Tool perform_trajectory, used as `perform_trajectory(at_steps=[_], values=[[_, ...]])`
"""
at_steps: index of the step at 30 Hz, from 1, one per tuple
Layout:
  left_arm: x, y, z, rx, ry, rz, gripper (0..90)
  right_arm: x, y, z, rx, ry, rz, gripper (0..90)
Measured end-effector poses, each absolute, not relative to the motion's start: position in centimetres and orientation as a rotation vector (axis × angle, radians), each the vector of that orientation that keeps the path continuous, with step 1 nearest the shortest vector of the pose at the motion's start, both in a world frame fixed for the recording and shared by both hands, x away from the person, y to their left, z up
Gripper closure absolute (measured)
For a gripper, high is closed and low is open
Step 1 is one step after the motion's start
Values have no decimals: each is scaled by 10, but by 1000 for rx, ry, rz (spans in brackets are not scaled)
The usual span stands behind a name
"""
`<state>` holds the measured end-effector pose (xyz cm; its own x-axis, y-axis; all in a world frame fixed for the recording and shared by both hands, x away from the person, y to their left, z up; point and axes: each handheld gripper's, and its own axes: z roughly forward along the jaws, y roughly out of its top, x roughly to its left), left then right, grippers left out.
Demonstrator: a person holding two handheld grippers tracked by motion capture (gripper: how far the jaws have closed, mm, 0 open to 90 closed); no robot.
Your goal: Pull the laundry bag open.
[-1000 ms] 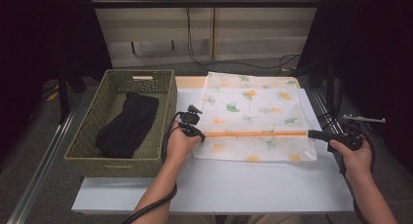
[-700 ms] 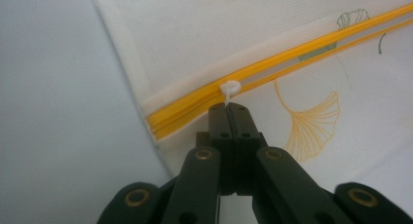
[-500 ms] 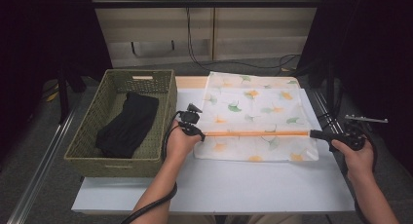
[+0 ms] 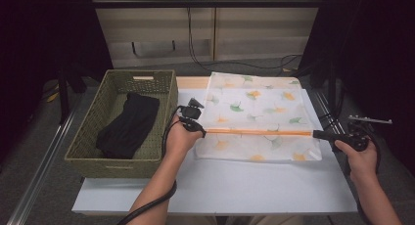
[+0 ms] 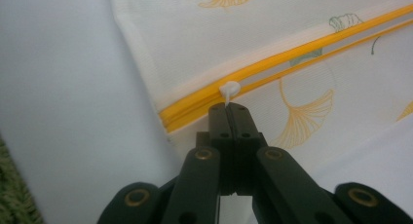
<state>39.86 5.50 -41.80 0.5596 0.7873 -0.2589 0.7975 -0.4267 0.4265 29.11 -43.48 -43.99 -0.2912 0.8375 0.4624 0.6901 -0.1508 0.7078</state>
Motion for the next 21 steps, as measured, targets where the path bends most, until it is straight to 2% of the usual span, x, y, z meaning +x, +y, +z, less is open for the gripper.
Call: perform_trajectory(at_steps=[21], values=[[400, 82, -402, 2222, 1310, -47, 900, 291, -435, -441, 1781, 1934, 1426, 869]])
